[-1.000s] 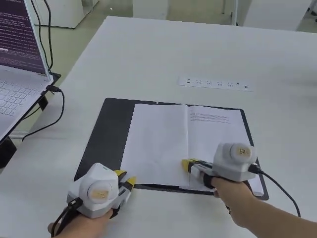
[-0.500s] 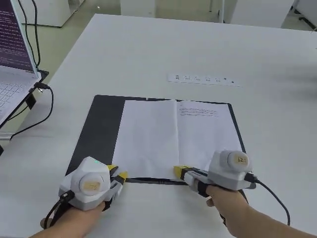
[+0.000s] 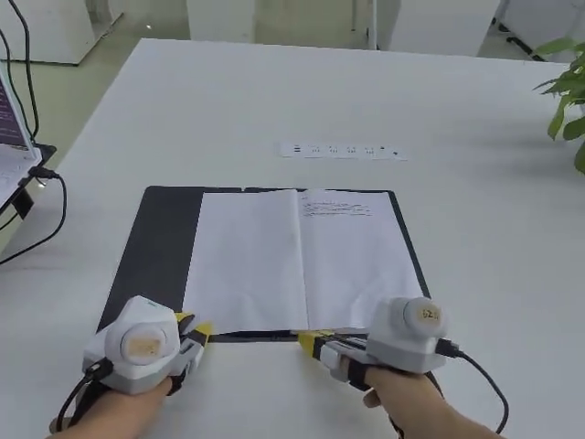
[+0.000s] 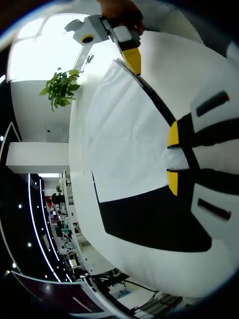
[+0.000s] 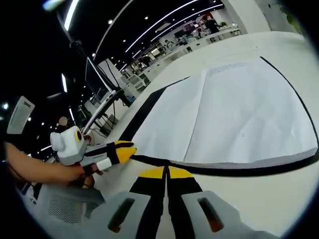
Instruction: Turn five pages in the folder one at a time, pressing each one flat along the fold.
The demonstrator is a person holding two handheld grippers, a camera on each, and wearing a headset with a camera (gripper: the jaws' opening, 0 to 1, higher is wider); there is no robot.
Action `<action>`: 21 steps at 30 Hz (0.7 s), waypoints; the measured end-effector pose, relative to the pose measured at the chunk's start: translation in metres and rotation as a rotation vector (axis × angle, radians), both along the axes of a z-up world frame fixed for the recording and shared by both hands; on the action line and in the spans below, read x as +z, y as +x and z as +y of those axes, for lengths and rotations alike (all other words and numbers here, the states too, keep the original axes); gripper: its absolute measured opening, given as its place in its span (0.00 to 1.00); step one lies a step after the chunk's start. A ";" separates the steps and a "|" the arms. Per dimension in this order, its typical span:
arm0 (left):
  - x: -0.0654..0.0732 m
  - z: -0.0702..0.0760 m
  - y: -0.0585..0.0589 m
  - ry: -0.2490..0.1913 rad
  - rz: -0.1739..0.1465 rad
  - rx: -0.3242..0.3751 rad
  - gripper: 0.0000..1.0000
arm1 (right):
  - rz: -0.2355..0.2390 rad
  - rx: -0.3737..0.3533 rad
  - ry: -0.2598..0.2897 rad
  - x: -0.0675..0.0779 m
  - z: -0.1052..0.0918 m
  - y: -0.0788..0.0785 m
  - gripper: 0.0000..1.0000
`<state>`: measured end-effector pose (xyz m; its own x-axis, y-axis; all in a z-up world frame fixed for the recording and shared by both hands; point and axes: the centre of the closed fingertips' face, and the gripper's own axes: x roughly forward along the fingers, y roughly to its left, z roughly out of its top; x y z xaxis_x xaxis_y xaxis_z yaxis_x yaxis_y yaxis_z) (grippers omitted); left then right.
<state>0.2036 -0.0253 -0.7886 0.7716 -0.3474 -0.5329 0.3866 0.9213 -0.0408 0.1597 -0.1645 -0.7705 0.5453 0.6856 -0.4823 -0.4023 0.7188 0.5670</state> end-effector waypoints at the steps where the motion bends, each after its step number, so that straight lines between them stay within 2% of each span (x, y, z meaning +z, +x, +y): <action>1: 0.000 0.000 0.000 -0.005 0.004 0.006 0.14 | -0.005 -0.002 0.006 0.004 0.000 -0.002 0.00; 4: 0.001 -0.004 0.000 -0.011 0.029 -0.003 0.19 | -0.004 -0.011 0.043 0.021 0.002 -0.011 0.00; 7: 0.004 -0.015 -0.005 -0.055 0.101 -0.008 0.30 | -0.019 -0.005 0.057 0.040 0.001 -0.017 0.00; 8: 0.004 -0.017 -0.008 -0.064 0.136 0.002 0.33 | -0.029 -0.010 0.064 0.049 -0.001 -0.020 0.00; 9: 0.006 -0.018 -0.009 -0.058 0.154 -0.002 0.34 | -0.038 -0.013 0.068 0.054 -0.003 -0.022 0.00; 10: 0.010 -0.020 -0.008 -0.058 0.148 -0.008 0.33 | -0.047 -0.009 0.066 0.059 -0.005 -0.024 0.00; 12: 0.023 -0.023 -0.007 -0.067 0.109 -0.021 0.32 | -0.057 -0.001 0.042 0.068 -0.013 -0.028 0.00; 13: 0.030 -0.026 -0.009 -0.088 0.118 -0.022 0.32 | -0.089 -0.012 0.032 0.075 -0.020 -0.028 0.00; 14: 0.035 -0.030 -0.010 -0.130 0.128 -0.016 0.33 | -0.110 -0.019 0.026 0.080 -0.024 -0.027 0.00; 15: 0.043 -0.031 -0.010 -0.150 0.127 0.002 0.33 | -0.125 -0.028 0.013 0.086 -0.032 -0.028 0.00; 18: 0.063 -0.034 -0.013 -0.169 0.113 0.010 0.34 | -0.154 -0.068 -0.003 0.100 -0.051 -0.026 0.05; 19: 0.070 -0.035 -0.013 -0.179 0.096 0.014 0.34 | -0.165 -0.088 -0.018 0.104 -0.058 -0.025 0.08; 21: 0.085 -0.035 -0.017 -0.188 0.074 0.014 0.36 | -0.216 -0.105 -0.097 0.111 -0.075 -0.023 0.15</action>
